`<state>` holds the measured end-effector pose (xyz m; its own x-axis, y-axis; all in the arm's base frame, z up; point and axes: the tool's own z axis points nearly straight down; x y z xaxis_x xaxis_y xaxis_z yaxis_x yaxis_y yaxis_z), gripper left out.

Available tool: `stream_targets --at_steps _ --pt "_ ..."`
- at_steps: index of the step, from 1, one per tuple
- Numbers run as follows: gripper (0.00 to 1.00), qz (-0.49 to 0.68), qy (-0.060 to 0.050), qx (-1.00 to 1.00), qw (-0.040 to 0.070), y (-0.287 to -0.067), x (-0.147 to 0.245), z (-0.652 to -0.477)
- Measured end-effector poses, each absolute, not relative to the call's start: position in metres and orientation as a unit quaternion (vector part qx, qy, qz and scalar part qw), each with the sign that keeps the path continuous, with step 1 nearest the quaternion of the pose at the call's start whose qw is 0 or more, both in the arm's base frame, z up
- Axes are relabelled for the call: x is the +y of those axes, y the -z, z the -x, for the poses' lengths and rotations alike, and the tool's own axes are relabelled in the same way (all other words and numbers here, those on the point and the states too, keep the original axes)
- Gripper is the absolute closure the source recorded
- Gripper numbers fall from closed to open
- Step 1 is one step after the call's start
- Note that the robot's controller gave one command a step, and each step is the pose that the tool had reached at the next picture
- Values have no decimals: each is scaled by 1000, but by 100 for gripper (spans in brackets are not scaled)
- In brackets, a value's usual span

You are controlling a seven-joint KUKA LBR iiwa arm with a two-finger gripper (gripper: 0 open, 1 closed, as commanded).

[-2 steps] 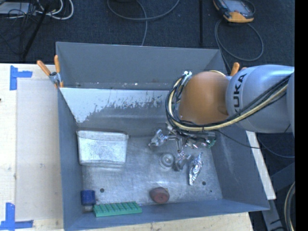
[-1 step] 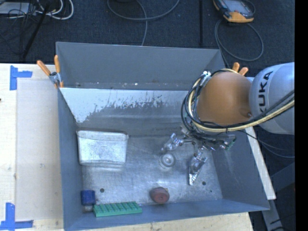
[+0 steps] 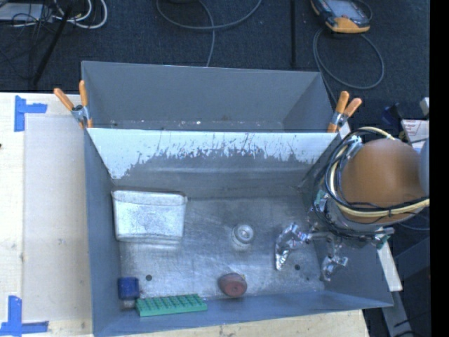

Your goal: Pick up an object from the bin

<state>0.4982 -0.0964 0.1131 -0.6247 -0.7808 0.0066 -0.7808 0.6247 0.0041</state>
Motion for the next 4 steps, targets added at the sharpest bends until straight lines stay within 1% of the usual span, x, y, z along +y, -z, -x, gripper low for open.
stream_targets --at_steps 1,2,3,4 --pt "0 -383 1 -924 1 -72 -62 -515" --pt "100 -382 0 -924 1 -75 -63 -515" --pt "0 -382 1 -924 1 -74 -63 -515" --pt "0 -356 1 -935 -1 -72 -76 -550"
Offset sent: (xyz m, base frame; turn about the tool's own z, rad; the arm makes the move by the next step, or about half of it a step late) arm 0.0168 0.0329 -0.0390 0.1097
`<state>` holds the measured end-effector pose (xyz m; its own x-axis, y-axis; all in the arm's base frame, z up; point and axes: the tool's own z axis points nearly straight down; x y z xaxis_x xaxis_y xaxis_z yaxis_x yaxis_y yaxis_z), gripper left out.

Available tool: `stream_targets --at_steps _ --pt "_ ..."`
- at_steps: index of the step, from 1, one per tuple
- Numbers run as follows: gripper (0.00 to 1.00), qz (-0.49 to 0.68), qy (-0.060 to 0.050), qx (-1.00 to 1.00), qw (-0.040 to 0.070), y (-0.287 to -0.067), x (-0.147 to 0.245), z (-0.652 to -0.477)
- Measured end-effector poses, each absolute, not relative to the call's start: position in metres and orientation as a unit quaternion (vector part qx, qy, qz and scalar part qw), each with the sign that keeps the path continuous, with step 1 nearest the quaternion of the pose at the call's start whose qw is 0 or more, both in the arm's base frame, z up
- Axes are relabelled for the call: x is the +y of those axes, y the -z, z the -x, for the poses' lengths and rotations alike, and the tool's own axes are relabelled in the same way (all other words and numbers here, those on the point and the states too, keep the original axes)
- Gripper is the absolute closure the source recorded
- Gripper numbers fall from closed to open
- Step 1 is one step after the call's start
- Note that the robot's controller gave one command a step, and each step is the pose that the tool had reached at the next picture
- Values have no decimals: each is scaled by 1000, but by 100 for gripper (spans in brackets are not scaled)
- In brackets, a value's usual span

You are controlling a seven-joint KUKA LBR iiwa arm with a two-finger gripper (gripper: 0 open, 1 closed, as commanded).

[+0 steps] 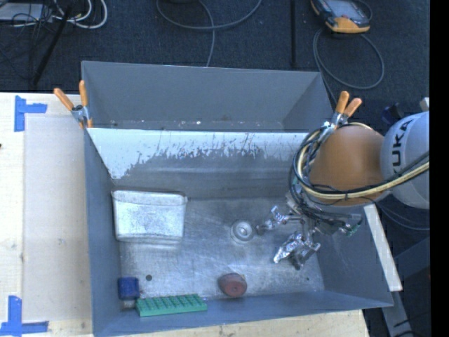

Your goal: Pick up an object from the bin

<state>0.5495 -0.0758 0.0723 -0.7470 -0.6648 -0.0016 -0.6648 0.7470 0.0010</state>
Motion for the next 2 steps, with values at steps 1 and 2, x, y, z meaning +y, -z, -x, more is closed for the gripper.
stream_targets --at_steps 1,2 --pt "100 354 1 935 4 -74 -77 -551" --pt "100 414 2 910 4 -211 -90 -551"
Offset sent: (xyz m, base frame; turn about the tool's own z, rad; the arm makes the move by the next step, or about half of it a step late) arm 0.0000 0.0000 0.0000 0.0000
